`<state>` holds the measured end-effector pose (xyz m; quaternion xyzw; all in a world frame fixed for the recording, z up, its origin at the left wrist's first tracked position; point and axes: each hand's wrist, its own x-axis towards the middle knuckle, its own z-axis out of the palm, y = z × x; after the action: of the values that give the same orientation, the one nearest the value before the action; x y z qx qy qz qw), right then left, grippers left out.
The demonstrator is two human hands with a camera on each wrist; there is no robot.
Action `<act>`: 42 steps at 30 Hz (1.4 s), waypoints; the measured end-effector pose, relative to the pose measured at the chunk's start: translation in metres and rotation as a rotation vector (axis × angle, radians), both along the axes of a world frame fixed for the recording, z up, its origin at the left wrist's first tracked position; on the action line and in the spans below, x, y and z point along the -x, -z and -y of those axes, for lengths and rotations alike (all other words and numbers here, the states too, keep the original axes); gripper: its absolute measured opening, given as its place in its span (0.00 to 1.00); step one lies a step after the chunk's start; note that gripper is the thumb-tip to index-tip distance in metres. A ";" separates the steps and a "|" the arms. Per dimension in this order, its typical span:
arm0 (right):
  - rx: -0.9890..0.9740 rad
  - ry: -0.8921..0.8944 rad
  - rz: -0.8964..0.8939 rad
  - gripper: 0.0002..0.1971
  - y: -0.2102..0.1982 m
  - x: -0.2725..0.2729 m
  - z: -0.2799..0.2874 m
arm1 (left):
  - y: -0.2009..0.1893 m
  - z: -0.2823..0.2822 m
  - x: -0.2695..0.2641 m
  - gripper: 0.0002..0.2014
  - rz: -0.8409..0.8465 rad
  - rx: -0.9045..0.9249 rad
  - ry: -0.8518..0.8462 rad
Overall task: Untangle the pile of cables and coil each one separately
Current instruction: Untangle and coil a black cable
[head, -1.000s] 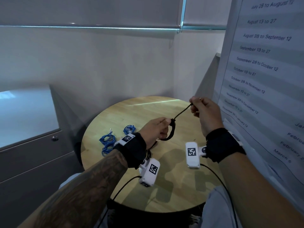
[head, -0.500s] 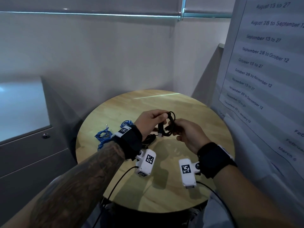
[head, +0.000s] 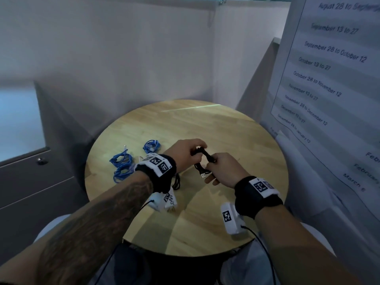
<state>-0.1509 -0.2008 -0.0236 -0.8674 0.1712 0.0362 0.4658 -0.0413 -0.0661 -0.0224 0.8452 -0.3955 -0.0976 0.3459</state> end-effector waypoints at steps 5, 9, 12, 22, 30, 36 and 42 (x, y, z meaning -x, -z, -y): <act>0.221 0.088 -0.015 0.13 -0.008 0.013 0.021 | 0.000 -0.037 -0.051 0.10 -0.022 -0.086 -0.271; 0.114 0.159 0.240 0.12 -0.016 0.019 0.027 | -0.004 -0.073 -0.071 0.08 -0.122 -0.028 -0.345; -0.047 0.062 0.252 0.14 -0.007 0.002 0.006 | -0.016 -0.053 -0.049 0.08 -0.117 0.014 -0.204; 0.001 0.035 0.334 0.18 0.007 0.003 -0.007 | -0.012 -0.008 -0.020 0.08 -0.006 -0.060 -0.035; 0.557 0.036 0.363 0.08 0.002 0.001 -0.011 | -0.011 -0.004 -0.026 0.08 -0.013 -0.088 -0.024; 0.482 0.073 0.449 0.06 0.004 -0.002 0.003 | -0.008 -0.005 -0.037 0.08 -0.217 0.022 -0.043; 0.374 0.089 0.368 0.07 0.036 -0.004 0.011 | 0.001 0.011 -0.061 0.09 -0.203 -0.112 -0.054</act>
<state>-0.1473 -0.2121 -0.0596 -0.9220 0.1254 -0.1749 0.3219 0.0195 -0.0774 -0.0230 0.8593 -0.3296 -0.1953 0.3389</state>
